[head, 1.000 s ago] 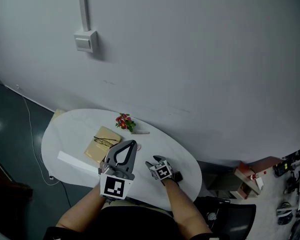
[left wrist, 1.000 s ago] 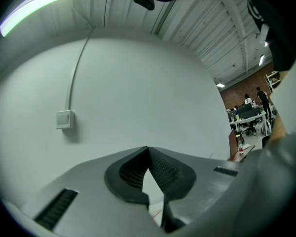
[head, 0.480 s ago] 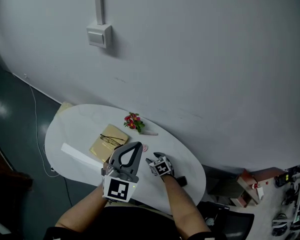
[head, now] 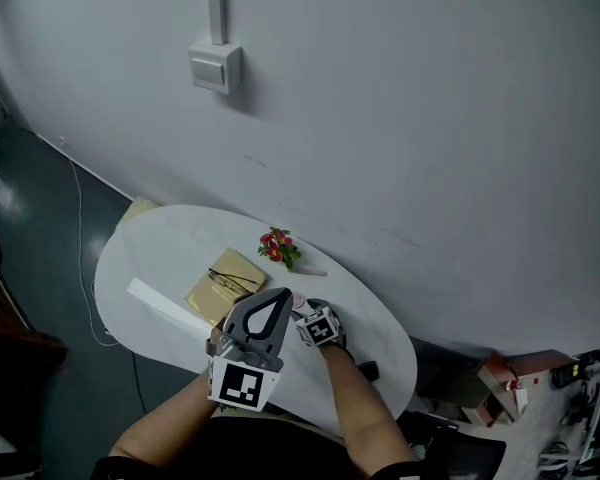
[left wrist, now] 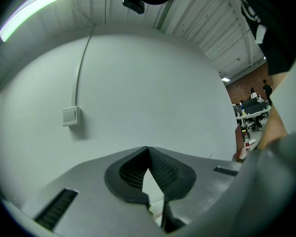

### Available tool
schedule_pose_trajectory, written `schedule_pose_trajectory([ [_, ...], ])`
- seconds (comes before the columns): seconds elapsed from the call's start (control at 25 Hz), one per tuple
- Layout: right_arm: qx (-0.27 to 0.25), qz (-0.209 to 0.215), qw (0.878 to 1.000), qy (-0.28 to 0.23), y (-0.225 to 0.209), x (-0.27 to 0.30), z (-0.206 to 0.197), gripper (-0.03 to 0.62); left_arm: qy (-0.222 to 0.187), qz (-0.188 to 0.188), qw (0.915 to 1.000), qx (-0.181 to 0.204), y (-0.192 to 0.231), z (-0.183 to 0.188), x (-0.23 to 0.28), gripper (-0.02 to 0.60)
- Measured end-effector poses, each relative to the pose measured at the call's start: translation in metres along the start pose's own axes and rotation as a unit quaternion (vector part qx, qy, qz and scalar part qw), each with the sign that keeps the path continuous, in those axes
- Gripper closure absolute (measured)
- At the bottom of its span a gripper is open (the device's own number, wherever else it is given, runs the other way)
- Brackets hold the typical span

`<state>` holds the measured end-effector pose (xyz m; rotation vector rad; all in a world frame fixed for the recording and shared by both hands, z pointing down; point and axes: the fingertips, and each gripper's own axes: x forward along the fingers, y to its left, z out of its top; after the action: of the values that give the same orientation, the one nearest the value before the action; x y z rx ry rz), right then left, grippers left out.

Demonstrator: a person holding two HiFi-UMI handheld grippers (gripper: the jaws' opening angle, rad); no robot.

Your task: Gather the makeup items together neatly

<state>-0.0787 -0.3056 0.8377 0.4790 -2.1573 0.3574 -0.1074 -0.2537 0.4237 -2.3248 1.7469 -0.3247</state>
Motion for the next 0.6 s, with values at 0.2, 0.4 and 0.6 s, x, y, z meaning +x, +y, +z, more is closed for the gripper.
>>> schedule_pose_trajectory([
  [0.2,-0.006,-0.007,1.0,-0.003,-0.002,0.014,0.013,0.352,0.001,0.006,1.0,0.006,0.01,0.001,0.001,0.565],
  [0.4,-0.018,-0.02,1.0,0.015,-0.003,0.023,0.022,0.35,0.006,0.002,1.0,0.005,0.011,-0.006,0.0,0.565],
  [0.6,-0.026,-0.019,0.999,0.037,-0.003,0.024,0.017,0.352,0.007,-0.001,1.0,-0.001,0.01,-0.013,0.001,0.565],
])
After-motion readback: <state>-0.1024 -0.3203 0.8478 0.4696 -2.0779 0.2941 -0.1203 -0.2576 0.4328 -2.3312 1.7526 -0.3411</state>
